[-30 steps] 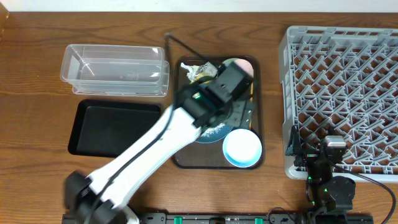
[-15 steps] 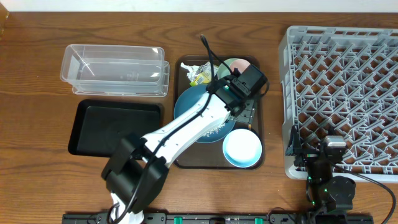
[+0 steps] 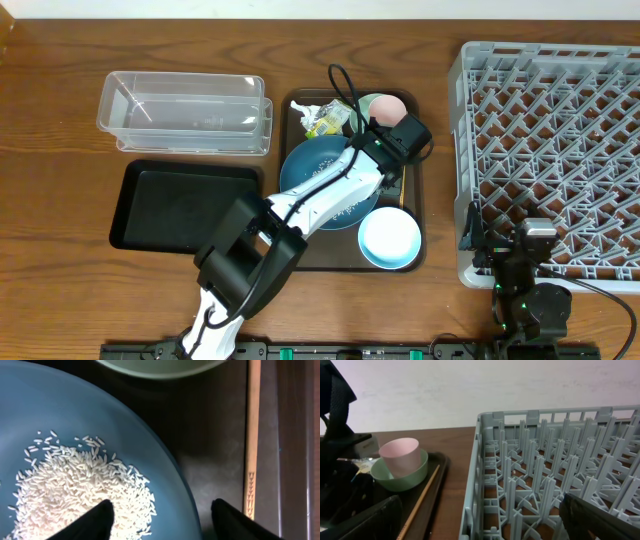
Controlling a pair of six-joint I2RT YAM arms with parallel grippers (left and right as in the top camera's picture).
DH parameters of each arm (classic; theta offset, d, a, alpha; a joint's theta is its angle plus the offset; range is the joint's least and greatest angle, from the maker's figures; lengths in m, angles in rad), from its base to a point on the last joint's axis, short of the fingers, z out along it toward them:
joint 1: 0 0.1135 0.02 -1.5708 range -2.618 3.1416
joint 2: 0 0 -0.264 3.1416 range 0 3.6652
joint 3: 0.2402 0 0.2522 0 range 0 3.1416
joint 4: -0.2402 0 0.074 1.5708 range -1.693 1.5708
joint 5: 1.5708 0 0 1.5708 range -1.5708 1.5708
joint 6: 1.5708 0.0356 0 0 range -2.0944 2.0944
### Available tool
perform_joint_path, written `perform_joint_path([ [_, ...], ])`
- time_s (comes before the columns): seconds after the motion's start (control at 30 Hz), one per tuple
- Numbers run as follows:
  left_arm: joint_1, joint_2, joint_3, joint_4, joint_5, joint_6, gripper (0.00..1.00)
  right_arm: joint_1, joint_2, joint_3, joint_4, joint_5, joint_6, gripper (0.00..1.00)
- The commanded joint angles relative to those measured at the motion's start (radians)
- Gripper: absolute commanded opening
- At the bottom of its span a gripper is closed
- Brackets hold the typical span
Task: Sort waste into correct bins and load items into the dishwasher rack
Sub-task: 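Grip the blue bowl rim with the left gripper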
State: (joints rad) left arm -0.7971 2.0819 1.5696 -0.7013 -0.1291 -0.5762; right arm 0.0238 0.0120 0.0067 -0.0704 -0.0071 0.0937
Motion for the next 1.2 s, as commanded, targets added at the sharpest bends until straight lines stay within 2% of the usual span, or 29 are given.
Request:
perform_joint_path([
  [0.0,-0.006,0.011,0.016,0.005,-0.029,-0.055,0.60,0.008,-0.005,-0.001,-0.005,0.003,-0.013,0.99],
  [0.13,-0.018,0.011,0.016,0.010,-0.030,-0.058,0.53,0.008,-0.005,-0.001,-0.005,0.003,-0.013,0.99],
  [0.37,-0.053,0.011,-0.016,0.033,-0.034,-0.058,0.52,0.008,-0.005,-0.001,-0.005,0.003,-0.013,0.99],
  [0.63,-0.063,0.011,-0.021,0.041,-0.106,-0.073,0.52,0.008,-0.005,-0.001,-0.005,0.003,-0.013,0.99],
  [0.8,-0.063,0.011,-0.030,0.041,-0.108,-0.108,0.51,0.008,-0.005,-0.001,-0.005,0.003,-0.013,0.99],
  [1.17,-0.063,0.011,-0.069,0.063,-0.109,-0.107,0.49,0.008,-0.005,-0.001,-0.005,0.003,-0.013,0.99],
])
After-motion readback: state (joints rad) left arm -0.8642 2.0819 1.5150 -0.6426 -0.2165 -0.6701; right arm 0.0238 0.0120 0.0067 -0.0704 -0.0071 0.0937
